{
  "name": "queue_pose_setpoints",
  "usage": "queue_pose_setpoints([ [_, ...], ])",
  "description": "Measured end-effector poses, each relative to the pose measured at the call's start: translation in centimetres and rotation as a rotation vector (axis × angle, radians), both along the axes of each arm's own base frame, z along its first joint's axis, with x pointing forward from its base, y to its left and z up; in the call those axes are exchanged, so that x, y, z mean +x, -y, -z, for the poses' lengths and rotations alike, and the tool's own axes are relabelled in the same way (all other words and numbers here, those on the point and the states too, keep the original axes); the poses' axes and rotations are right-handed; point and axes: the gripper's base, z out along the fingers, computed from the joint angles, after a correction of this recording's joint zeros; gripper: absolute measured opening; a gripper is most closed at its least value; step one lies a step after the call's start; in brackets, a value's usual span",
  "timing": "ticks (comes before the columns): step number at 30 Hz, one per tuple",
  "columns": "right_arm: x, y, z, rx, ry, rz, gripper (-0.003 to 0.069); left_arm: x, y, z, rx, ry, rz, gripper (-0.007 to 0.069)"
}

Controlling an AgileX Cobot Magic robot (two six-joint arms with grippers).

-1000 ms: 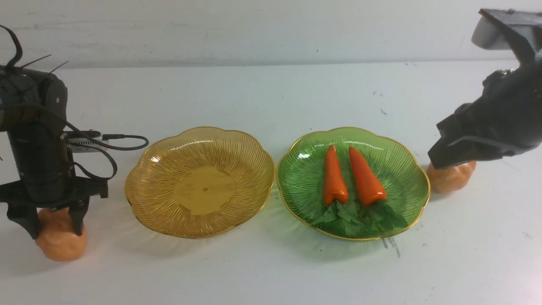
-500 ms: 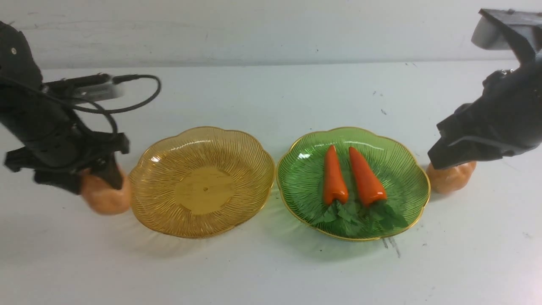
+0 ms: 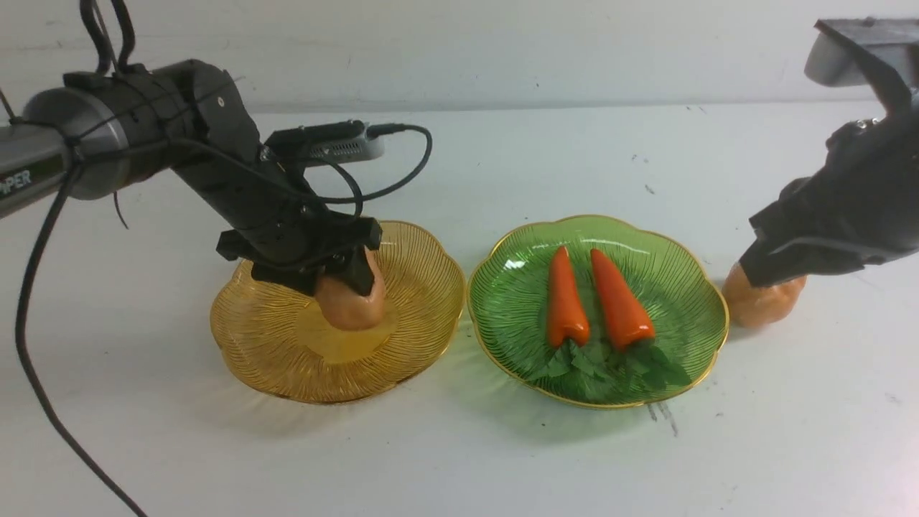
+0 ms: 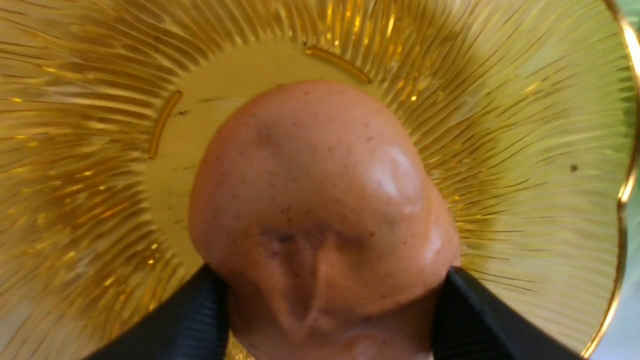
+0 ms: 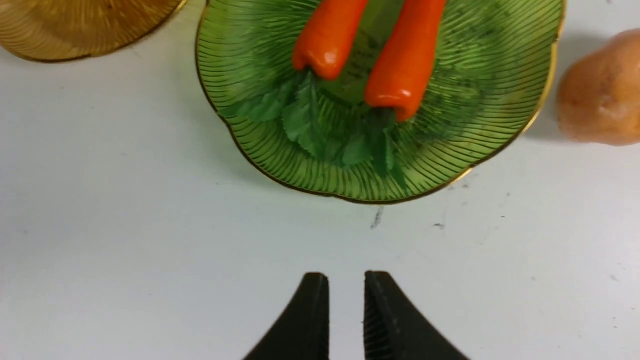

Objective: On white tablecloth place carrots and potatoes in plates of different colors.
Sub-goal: 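Put the potatoes from the left side into the left plate with the left gripper, then pick up the potato from the right side of the table and place it in a plate with the right gripper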

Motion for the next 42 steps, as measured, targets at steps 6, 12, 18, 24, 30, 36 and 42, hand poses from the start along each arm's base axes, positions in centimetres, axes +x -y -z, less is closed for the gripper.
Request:
queue_pose_setpoints([
  [6,0.3,1.0,0.1,-0.050,0.008,0.056,0.0134,0.5,0.1,-1.6,0.006,0.022,0.017,0.0593],
  [12,1.7,4.2,0.7,-0.046,-0.018,0.221,0.0230,0.7,0.2,-3.8,0.009,0.008,0.049,0.0638],
  [18,3.3,7.6,1.7,0.014,-0.053,0.379,0.0401,0.4,0.0,-5.7,0.038,-0.035,0.089,0.0554],
  [24,6.9,9.3,2.4,0.065,-0.001,0.479,0.0617,0.0,-0.5,-7.7,0.087,0.012,0.103,0.0167],
  [30,11.8,9.7,5.1,0.068,-0.039,0.524,0.0687,-2.6,-1.1,-13.1,0.084,0.145,0.112,0.0002],
  [36,16.3,10.1,10.2,0.043,-0.139,0.570,0.0691,-5.8,-1.7,-17.7,0.068,0.258,0.110,-0.0003],
  [42,18.7,10.2,13.3,0.041,-0.193,0.590,0.0691,-6.8,-1.8,-19.0,0.071,0.296,0.126,-0.0003],
])
